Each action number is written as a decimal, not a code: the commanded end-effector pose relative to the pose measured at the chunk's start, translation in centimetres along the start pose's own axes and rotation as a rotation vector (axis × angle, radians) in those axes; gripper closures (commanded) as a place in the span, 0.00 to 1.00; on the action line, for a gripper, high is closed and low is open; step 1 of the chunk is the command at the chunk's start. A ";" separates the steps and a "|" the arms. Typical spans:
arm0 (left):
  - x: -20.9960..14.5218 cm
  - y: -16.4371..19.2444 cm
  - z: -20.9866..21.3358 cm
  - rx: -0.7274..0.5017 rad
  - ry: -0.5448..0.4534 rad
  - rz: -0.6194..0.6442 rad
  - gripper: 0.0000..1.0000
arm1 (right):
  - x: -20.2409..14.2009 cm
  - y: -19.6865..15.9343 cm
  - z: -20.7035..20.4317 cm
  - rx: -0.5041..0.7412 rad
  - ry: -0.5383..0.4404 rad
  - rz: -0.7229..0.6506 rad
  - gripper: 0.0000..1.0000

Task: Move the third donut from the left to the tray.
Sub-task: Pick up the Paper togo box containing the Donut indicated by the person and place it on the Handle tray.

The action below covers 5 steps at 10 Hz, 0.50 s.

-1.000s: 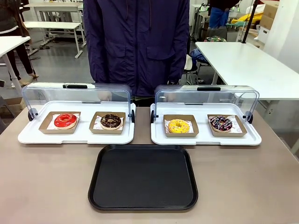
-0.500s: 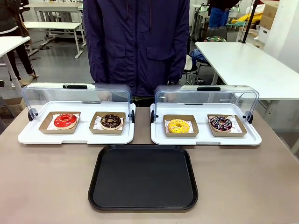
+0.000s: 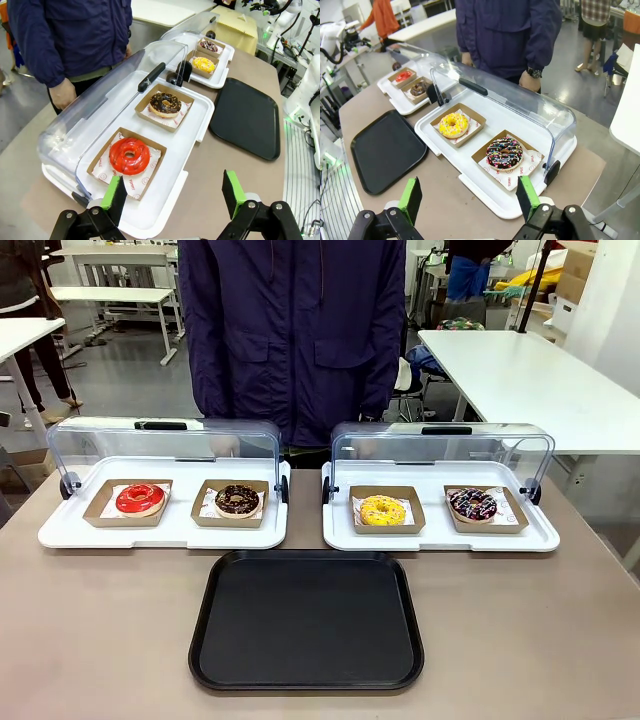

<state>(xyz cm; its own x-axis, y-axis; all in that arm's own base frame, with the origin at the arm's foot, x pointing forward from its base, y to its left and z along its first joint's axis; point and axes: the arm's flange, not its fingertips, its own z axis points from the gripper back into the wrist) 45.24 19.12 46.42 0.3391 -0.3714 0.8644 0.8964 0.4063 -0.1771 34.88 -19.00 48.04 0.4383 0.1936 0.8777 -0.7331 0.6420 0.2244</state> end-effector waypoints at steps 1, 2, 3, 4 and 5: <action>0.1 0.0 0.3 -0.008 -0.009 -0.011 0.00 | 0.2 -0.1 -0.1 0.001 -0.017 0.007 0.00; 0.1 0.0 0.3 -0.008 -0.009 -0.011 0.00 | 0.2 -0.1 -0.1 0.001 -0.017 0.007 0.00; 0.1 0.0 0.3 -0.008 -0.009 -0.011 0.00 | 0.2 -0.1 -0.1 0.001 -0.017 0.007 0.00; 0.1 0.0 0.3 -0.008 -0.009 -0.011 0.00 | 0.2 -0.1 -0.1 0.001 -0.017 0.007 0.00; 0.1 0.0 0.3 -0.008 -0.009 -0.011 0.00 | 0.2 -0.1 -0.1 0.001 -0.017 0.007 0.00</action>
<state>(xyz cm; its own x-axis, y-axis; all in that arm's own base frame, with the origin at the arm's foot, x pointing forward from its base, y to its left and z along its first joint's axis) 45.24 19.12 46.42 0.3391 -0.3714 0.8644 0.8964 0.4063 -0.1771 34.88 -19.00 48.04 0.4383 0.1936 0.8778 -0.7332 0.6419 0.2245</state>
